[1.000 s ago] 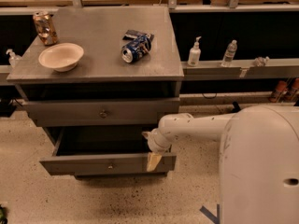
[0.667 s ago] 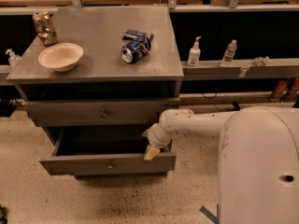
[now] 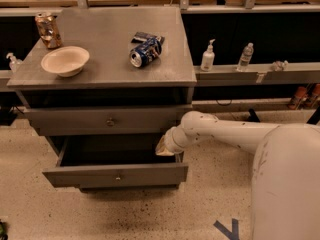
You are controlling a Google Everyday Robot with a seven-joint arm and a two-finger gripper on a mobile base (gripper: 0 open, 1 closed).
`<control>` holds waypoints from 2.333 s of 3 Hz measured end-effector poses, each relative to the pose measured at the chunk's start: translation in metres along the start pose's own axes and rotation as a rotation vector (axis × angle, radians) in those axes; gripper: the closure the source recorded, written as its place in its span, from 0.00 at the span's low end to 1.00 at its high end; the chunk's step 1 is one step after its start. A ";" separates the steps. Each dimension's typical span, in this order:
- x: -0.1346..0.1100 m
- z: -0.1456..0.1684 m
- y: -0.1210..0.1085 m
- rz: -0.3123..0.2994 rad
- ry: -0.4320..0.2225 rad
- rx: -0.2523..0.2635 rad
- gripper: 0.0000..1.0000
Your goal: Open middle drawer
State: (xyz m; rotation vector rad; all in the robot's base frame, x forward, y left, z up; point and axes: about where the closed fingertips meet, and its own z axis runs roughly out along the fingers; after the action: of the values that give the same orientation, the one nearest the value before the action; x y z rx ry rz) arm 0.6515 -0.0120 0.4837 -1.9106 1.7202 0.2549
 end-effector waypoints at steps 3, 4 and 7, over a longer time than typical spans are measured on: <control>0.014 0.018 0.005 0.067 -0.036 -0.078 1.00; 0.016 0.048 0.012 0.068 -0.046 -0.113 1.00; 0.011 0.055 0.046 0.061 -0.095 -0.160 1.00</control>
Offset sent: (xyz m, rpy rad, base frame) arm 0.0047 -0.0098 -0.0114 0.0398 0.1135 -0.0072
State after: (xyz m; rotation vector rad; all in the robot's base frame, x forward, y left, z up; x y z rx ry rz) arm 0.6210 0.0052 0.4200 -1.9264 1.7421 0.5124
